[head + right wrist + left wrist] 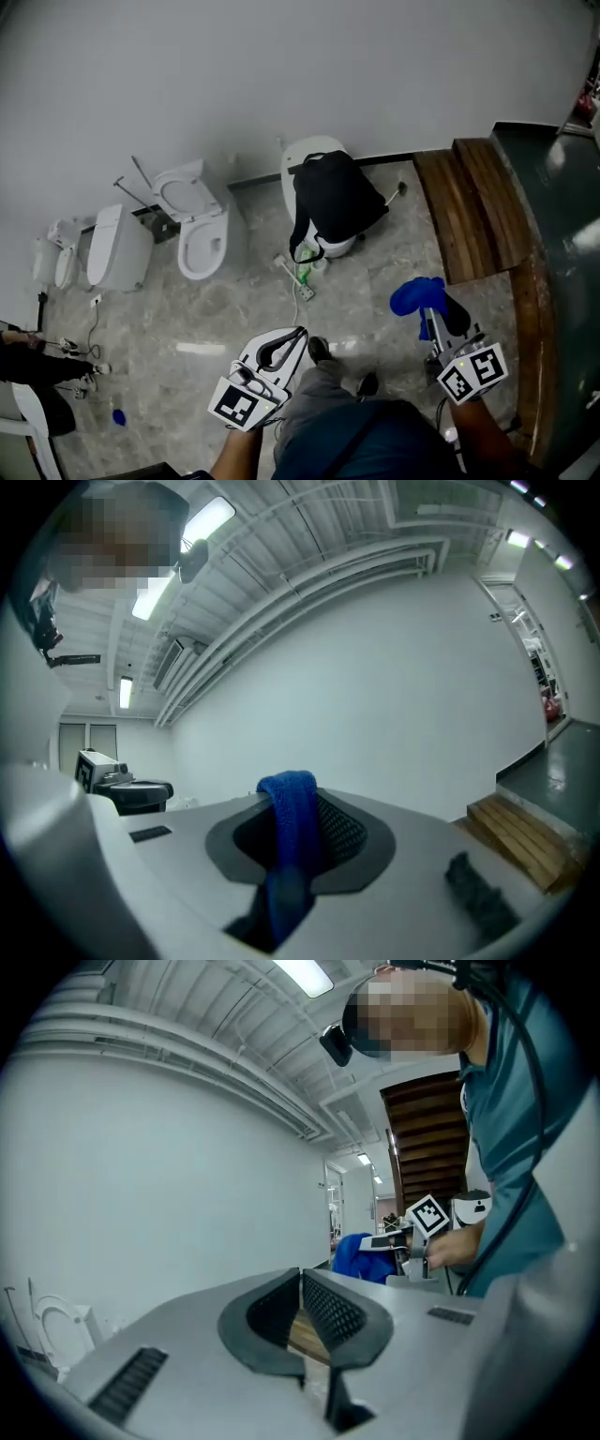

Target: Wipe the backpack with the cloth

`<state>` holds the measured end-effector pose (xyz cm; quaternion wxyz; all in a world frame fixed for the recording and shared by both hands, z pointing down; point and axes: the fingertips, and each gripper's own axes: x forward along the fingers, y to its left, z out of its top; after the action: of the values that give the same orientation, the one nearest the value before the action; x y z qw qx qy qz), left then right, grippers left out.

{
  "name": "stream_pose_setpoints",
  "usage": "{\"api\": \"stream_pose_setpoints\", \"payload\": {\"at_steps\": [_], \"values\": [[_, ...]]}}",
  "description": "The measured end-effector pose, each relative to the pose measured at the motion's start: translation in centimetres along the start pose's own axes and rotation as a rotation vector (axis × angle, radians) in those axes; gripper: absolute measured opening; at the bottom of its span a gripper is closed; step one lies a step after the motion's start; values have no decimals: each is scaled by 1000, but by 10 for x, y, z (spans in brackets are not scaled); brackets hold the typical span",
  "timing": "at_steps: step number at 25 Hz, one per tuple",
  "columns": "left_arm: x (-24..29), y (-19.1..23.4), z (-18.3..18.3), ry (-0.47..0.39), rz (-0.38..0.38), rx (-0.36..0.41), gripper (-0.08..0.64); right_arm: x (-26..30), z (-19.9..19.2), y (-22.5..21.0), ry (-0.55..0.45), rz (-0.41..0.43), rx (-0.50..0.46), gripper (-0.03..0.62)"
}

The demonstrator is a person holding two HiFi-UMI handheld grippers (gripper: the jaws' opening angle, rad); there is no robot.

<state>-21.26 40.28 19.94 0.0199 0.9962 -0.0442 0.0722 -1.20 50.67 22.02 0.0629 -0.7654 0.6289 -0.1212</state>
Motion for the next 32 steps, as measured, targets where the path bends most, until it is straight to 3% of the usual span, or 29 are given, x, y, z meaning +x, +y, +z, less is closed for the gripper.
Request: {"api": "stream_pose_setpoints", "payload": {"at_steps": [3,7,13,15,17,21,24,29,32], "values": [[42,42,-15,35,-41,15,15,39,-21,-33,22,-54,28,66],[125,104,-33,35,-103,49,15,111,-49,-92,105,-122,-9,66],[251,216,-63,109,-248,-16,15,215,-154,-179,247,-339,208,66],[289,246,-78,173,-319,5,15,247,-192,-199,288,-415,221,66],[329,271,-92,235,-365,31,15,278,-235,-220,370,-460,171,66],[391,301,-121,280,-374,20,15,325,-329,-259,514,-465,164,66],[427,315,-153,292,-352,15,15,354,-390,-283,584,-420,176,66],[460,331,-213,364,-340,-25,15,385,-492,-325,744,-357,81,66],[475,338,-237,393,-344,-31,15,411,-535,-325,794,-265,22,65]]}}
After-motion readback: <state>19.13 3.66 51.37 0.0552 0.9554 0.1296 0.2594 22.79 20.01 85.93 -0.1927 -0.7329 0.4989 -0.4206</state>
